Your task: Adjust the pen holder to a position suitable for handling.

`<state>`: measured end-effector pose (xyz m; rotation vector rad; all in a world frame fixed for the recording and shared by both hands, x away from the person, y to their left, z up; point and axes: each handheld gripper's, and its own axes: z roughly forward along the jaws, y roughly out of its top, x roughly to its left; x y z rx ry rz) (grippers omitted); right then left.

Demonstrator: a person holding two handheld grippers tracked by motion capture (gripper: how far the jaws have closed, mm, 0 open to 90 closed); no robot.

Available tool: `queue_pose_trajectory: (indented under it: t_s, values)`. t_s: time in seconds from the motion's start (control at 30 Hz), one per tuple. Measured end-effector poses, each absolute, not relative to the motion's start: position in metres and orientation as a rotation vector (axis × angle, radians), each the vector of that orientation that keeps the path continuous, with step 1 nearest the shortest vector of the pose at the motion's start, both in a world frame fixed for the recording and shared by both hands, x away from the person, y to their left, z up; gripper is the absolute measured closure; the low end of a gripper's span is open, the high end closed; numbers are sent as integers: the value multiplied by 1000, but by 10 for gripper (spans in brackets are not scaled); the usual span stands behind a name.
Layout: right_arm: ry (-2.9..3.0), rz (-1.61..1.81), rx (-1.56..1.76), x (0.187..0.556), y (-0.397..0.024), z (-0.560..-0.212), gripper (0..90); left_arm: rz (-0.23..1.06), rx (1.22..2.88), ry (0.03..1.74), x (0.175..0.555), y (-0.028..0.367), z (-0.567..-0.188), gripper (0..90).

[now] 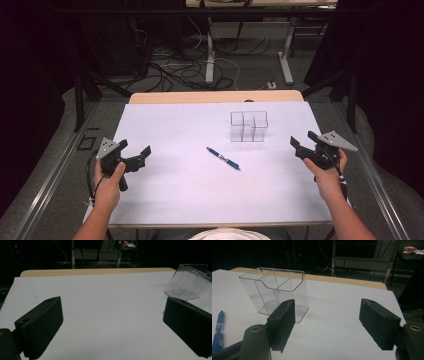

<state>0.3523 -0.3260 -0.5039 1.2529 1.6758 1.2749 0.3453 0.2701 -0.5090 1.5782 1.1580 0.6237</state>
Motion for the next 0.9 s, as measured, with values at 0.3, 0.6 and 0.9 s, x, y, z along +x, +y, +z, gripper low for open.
queue_pose_trajectory:
  t_s: [0.3,0.6,0.9]
  values:
    - [1762,1256,1245,359,-319,-504,418,620,1569,1172,346,271,-511,37]
    - [1790,1242,1220,375,-310,-501,482,614,1580,1174,344,270,-511,38]
    - [1825,1224,1232,393,-298,-507,642,608,1582,1177,344,270,-512,38]
